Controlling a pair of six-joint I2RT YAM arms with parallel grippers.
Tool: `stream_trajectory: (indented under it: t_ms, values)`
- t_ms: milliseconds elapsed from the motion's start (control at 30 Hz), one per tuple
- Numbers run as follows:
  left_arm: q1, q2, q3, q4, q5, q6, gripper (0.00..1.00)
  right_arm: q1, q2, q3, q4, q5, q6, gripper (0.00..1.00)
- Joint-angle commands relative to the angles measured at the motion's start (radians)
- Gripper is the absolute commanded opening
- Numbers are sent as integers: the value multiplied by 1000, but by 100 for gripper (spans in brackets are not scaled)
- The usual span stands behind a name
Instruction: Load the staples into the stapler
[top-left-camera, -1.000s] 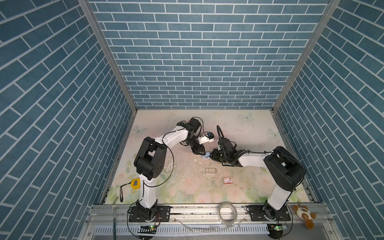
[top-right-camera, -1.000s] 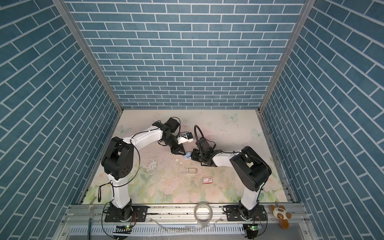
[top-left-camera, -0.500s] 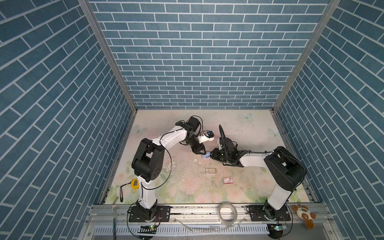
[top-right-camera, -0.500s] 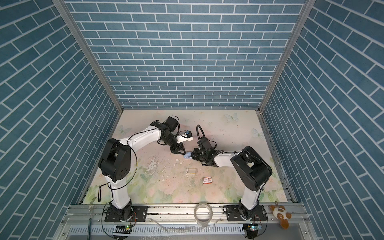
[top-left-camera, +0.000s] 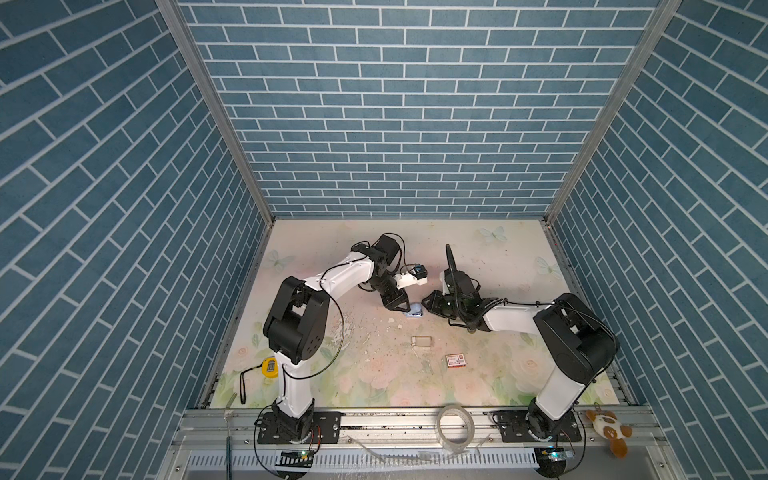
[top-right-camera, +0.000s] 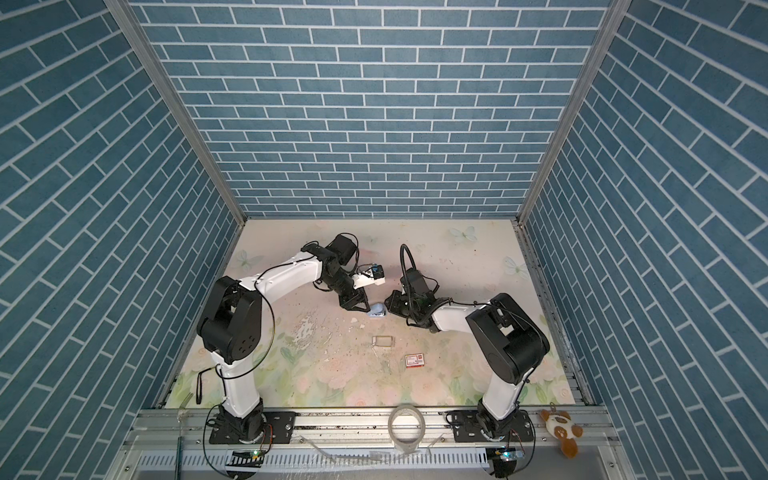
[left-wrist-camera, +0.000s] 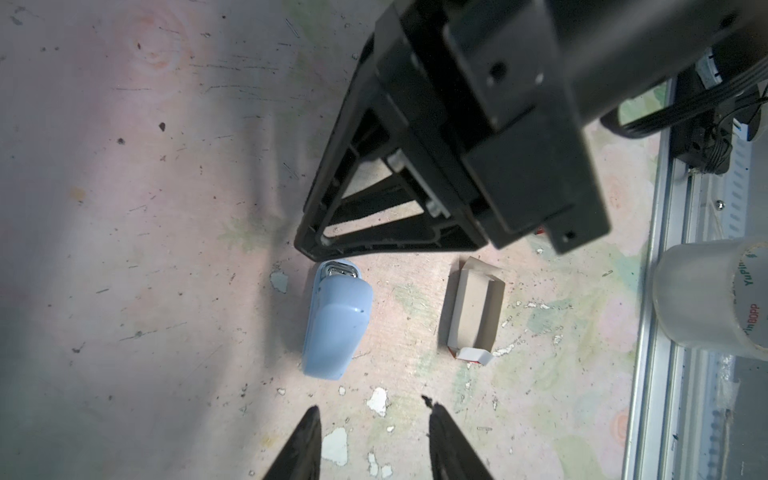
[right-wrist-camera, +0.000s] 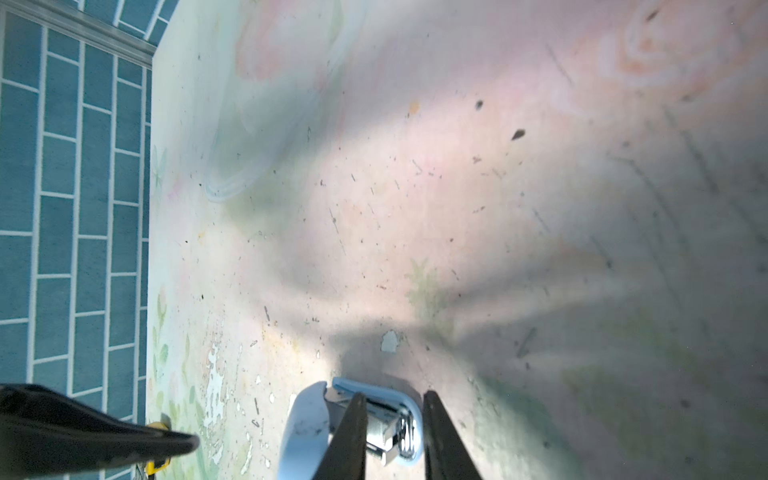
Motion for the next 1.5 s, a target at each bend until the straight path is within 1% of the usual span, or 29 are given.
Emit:
stream_trajectory:
  t_ms: [0,133,233,367,467,500,533,633,800,967,1033,1133,1467]
  values:
    - [-6,13,82,-101,-37,108,44,-9,-79,33,-82,38,-2,24]
    - [-19,46,155,-164,-80,174,44,-10,-182,38,-180,48,-21,24]
    - [-40,69,175,-168,-116,197,45,-11,-290,25,-275,57,-44,24]
    - [-75,91,173,-152,-143,209,47,-11,-456,28,-471,89,-88,23]
    - [-101,109,171,-136,-167,215,46,-11,-593,2,-591,120,-99,23]
    - [-108,113,170,-128,-171,215,47,-11,-636,-12,-622,121,-98,23]
    - [-111,115,168,-117,-173,211,46,-11,-682,-28,-650,149,-95,23]
    - [-120,124,171,-87,-189,201,47,-11,-819,-87,-716,185,-67,23]
    - [-127,155,198,-102,-204,206,46,-11,-995,-174,-770,217,-21,23]
    - [-137,181,208,-89,-224,203,43,-11,-1062,-217,-797,226,0,22]
    - [-141,185,204,-75,-231,199,42,-11,-1069,-225,-800,225,1,22]
    - [-146,188,199,-55,-240,193,38,-11,-1072,-227,-802,227,1,22]
    - [-153,197,199,-46,-255,199,30,-11,-1073,-244,-791,229,1,21]
